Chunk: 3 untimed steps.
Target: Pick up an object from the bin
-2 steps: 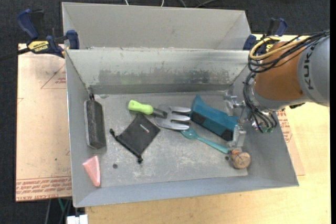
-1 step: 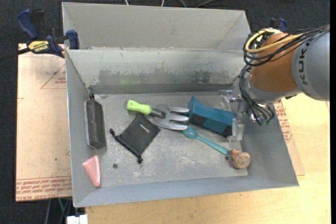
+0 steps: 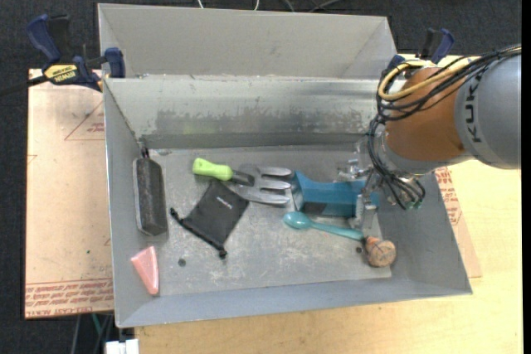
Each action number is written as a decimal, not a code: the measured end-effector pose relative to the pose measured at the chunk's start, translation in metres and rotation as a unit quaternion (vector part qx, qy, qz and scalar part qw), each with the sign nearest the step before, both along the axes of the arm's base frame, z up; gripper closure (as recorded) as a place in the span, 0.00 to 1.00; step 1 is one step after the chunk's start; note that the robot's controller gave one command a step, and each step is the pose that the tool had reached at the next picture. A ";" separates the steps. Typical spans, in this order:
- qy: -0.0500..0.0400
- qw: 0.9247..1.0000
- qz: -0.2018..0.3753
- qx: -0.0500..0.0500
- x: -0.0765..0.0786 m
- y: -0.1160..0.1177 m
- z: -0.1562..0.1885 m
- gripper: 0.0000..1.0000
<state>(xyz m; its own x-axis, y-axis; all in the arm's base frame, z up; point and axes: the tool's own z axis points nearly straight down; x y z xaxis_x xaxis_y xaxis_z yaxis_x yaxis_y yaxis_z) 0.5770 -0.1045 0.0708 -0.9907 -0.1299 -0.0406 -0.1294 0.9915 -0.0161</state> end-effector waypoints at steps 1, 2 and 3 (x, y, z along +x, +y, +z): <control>0.000 1.000 0.000 0.000 0.000 0.000 0.000 1.00; 0.005 1.000 -0.003 0.001 0.012 -0.009 0.061 1.00; 0.008 1.000 0.018 0.001 0.015 -0.005 0.136 1.00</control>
Offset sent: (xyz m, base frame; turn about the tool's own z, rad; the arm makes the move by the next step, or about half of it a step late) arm 0.0445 -0.0310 0.1990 0.0158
